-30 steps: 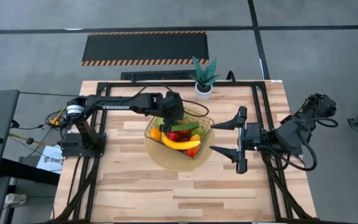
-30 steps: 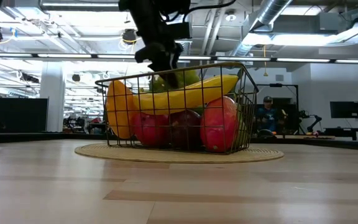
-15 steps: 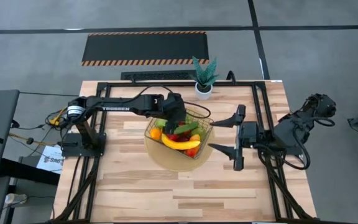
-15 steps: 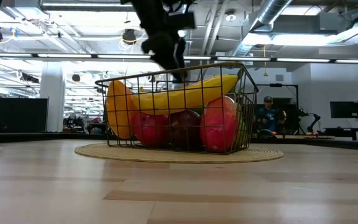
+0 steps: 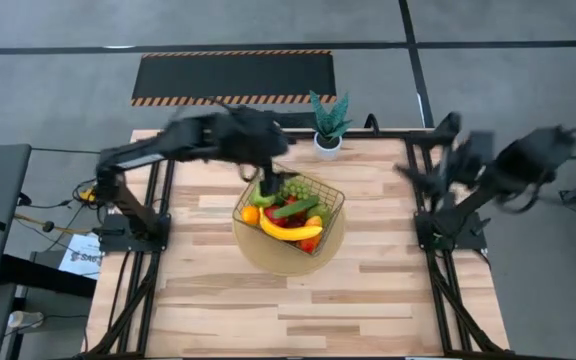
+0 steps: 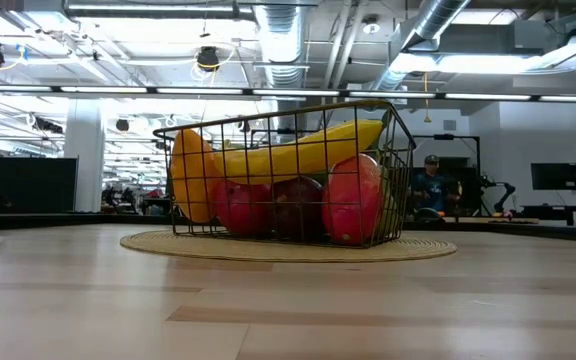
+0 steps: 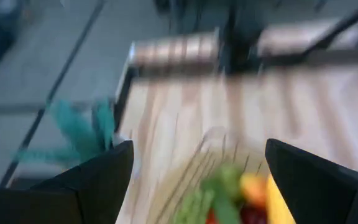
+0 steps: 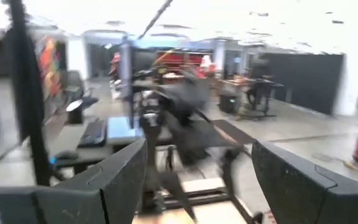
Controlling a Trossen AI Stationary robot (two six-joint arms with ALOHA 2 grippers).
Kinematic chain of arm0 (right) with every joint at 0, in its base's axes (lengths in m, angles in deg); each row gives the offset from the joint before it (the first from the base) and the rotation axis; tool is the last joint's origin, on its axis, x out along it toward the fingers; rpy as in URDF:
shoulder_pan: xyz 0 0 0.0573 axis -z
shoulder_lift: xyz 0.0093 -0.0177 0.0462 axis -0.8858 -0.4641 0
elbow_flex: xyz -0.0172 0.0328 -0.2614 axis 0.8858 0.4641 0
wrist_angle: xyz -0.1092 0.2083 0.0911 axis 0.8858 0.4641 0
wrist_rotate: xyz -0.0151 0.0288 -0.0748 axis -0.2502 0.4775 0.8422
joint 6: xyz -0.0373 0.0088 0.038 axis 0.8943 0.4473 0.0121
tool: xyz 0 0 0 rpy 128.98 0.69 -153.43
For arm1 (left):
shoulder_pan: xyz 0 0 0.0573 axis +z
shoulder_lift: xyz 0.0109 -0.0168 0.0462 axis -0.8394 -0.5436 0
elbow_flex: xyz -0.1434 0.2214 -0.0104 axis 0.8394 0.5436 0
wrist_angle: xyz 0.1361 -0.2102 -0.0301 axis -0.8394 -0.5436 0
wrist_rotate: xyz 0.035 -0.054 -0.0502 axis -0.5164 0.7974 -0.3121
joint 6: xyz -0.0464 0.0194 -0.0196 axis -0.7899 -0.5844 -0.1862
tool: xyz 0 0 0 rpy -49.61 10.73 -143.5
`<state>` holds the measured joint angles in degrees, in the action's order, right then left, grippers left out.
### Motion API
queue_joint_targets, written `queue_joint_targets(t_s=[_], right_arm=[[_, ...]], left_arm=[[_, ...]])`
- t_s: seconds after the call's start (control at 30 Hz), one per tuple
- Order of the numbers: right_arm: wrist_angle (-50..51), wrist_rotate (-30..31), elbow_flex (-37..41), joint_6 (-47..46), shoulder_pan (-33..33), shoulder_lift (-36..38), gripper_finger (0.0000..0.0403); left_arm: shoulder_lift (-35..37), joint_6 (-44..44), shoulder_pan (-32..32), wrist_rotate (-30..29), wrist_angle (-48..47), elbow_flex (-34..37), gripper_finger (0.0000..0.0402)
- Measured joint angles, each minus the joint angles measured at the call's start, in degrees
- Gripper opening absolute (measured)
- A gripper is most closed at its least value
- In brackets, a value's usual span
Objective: Build produce basket
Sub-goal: Return to Home Position
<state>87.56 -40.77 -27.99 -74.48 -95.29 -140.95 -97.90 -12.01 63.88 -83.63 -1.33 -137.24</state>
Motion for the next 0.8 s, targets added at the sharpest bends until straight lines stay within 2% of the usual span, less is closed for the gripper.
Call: queue_joint_targets(t_s=[0.13, 0.27, 0.37, 0.47, 0.57, 0.67, 0.8], right_arm=[[6.82, -0.48, 0.24, -1.76, 1.42, 6.62, 0.0311], [12.84, -1.13, 5.7, -9.02, 3.46, 13.66, 0.0311], [11.64, -1.16, 14.72, -12.84, 5.08, 19.24, 0.0311], [8.89, -1.16, 24.79, -18.1, 6.14, 25.62, 0.0311], [2.49, 0.36, 34.72, -20.23, 7.36, 31.62, 0.0311], [-2.22, -0.05, 43.4, -20.99, 8.42, 37.2, 0.0311], [-6.94, 0.01, 51.16, -22.76, 9.52, 45.39, 0.0311]], left_arm=[[6.92, -0.94, 1.5, 6.33, 4.1, 0.76, 0.035], [16.23, -3.07, 4.09, 6.77, 6.05, 9.39, 0.035], [23.21, -3.94, 4.25, 6.53, 12.79, 21.34, 0.035], [30.43, -8.66, 3.79, 4.39, 24.18, 36.19, 0.035], [37.94, -13.76, 3.69, 1.28, 35.03, 51.14, 0.0349], [45.19, -17.7, 3.64, 0.83, 43.04, 64.54, 0.0349], [54.79, -21.91, 3.67, 0.46, 47.75, 77.13, 0.0349]])
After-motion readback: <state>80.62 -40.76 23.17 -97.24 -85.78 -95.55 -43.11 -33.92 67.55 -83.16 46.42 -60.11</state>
